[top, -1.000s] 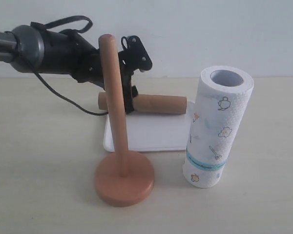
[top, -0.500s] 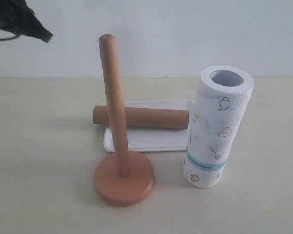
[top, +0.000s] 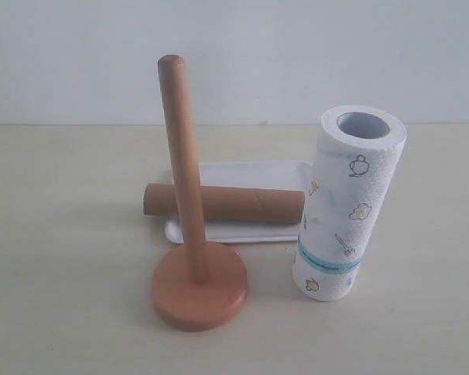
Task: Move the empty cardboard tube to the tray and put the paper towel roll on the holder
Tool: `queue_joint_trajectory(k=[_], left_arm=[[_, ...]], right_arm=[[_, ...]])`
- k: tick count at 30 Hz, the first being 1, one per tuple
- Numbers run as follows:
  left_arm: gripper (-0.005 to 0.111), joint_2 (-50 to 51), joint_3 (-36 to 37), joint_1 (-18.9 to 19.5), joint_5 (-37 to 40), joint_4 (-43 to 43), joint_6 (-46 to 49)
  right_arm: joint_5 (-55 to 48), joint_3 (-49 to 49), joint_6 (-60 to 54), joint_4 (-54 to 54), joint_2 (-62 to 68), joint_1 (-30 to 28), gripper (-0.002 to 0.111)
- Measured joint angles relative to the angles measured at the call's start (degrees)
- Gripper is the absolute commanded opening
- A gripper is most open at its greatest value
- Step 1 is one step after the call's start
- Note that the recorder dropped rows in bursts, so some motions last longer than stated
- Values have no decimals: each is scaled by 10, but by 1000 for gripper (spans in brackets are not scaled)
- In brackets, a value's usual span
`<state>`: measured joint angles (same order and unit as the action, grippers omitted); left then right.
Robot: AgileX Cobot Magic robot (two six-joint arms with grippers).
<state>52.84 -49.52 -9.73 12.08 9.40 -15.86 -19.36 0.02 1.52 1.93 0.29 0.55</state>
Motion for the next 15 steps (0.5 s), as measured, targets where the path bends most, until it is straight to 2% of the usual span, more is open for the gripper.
queue_joint_trajectory(k=[4, 15], left_arm=[[4, -100, 28, 0, 1, 0, -47], [4, -276, 30, 0, -3, 0, -56]], right_arm=[[0, 0, 0, 0, 0, 0, 0], [0, 0, 0, 0, 0, 0, 0]])
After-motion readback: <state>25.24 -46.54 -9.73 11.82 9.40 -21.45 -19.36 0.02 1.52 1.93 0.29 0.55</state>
